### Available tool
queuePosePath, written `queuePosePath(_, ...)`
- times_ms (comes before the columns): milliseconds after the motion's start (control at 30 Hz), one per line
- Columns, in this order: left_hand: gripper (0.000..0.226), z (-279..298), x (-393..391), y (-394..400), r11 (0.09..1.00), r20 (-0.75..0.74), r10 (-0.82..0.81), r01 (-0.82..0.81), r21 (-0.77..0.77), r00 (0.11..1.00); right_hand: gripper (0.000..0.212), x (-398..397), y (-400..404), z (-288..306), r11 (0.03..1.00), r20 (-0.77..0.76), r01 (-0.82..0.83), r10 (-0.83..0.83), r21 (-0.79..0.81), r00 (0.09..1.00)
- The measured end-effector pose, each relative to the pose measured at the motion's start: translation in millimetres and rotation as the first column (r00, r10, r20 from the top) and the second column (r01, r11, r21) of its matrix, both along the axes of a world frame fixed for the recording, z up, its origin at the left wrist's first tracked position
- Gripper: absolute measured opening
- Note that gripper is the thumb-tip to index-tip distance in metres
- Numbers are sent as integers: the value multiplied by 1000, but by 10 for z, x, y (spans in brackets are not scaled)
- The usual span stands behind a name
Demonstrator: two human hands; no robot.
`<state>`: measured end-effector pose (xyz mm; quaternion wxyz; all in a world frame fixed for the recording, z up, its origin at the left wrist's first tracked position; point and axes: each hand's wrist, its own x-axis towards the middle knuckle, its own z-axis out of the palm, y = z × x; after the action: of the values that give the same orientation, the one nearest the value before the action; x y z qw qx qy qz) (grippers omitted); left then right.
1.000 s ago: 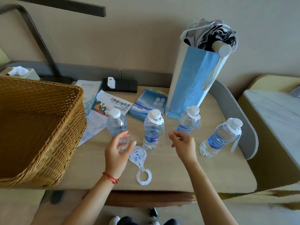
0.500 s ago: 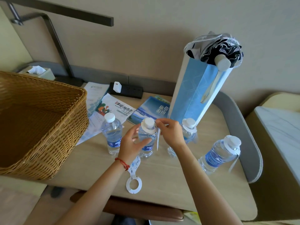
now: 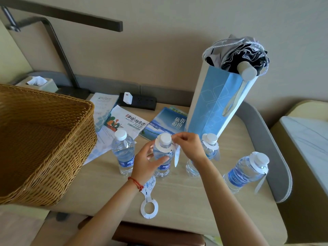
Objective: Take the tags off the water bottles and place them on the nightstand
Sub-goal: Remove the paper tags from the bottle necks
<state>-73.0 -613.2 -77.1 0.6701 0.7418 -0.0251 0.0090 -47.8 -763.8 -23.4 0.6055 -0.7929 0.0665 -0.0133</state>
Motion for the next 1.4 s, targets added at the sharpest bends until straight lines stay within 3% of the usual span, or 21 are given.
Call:
queuePosePath(400,58,-5,12,22,998,-50,-37,40,41,998,16,-27,34,251,998,160,-58,60,-22,985)
queuePosePath(533,59,11,11,26,999,-41,-47,48,24,998,18,-174,-28,262,1000,173,-3,-3,30,985)
queuePosePath(700,61,36,0,37,996,-50,-71,67,-61,996,29,-548,-254,-12,994,64,92,-96,64,993)
queuePosePath(933,56,51,-16,25,997,-22,-69,68,-39,997,19,-826,-393,-750,972,-240,161,-200,-172,950)
queuePosePath(1133,58,76,-43,25,998,15,-69,68,13,998,22,-871,-368,-1211,954,-423,197,-278,-224,863)
queuePosePath(1300,60,71,-90,25,996,63,-46,41,82,997,19,-923,-396,-1230,938,-401,278,-341,-208,850)
queuePosePath(1400,54,100,-203,41,993,188,9,-30,114,982,11,-989,-441,-1128,928,-346,322,-370,-188,862)
